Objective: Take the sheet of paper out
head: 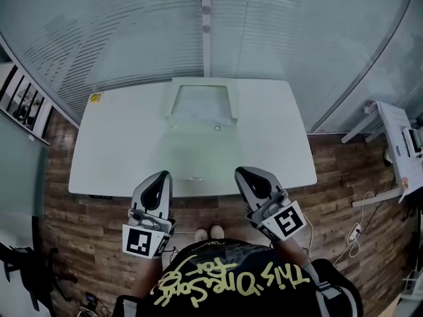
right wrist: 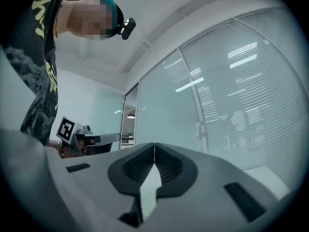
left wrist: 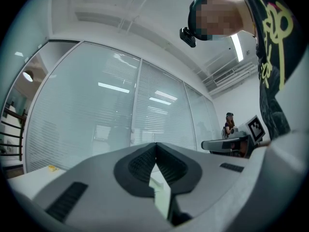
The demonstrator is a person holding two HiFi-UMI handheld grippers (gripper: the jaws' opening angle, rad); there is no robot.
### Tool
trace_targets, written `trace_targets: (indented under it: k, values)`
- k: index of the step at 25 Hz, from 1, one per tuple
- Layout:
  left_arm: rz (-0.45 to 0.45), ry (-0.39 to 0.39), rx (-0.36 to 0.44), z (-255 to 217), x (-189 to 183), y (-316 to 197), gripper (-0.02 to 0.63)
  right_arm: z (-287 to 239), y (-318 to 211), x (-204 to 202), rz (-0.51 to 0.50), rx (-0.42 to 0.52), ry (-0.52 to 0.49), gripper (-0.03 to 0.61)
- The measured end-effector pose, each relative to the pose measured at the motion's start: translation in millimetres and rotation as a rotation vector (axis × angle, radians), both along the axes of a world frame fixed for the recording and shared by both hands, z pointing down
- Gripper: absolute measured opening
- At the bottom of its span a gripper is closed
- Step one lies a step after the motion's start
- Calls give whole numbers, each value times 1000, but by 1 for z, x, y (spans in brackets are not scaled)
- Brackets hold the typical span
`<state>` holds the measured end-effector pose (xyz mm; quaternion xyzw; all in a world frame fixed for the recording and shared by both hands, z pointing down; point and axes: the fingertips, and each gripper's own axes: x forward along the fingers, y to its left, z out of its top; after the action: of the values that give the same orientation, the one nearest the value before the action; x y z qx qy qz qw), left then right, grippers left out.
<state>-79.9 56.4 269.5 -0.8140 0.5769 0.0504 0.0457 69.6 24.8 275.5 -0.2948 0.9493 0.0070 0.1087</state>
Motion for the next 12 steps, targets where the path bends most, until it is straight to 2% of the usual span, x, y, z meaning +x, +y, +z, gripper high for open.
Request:
trace_targets:
  k: [12]
  values:
    - [-46,-24,-9,2,11,6,5,4,-9,18,-13,-9,-16,8]
